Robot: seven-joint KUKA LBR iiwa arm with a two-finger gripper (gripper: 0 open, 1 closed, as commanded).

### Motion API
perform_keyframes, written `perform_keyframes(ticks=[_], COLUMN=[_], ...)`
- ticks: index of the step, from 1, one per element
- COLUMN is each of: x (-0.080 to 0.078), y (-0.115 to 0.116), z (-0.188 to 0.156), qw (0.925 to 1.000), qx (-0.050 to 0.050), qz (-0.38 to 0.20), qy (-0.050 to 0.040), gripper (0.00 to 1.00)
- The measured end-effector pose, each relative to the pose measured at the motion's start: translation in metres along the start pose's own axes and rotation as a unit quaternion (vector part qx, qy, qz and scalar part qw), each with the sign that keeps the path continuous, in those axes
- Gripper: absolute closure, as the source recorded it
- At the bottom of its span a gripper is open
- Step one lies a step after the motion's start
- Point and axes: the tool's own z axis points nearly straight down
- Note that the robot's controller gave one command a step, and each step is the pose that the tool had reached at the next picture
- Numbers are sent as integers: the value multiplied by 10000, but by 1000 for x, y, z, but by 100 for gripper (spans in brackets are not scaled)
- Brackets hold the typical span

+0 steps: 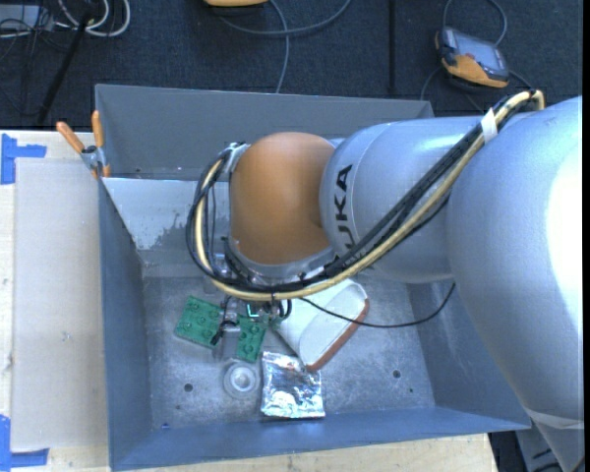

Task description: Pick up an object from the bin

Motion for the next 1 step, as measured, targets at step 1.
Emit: perform_keyframes(ticks=[1], x=[-54], y=[-55], z=[54], qw=[10000], qx=[2], qz=[69], qy=[-45], gripper=[0])
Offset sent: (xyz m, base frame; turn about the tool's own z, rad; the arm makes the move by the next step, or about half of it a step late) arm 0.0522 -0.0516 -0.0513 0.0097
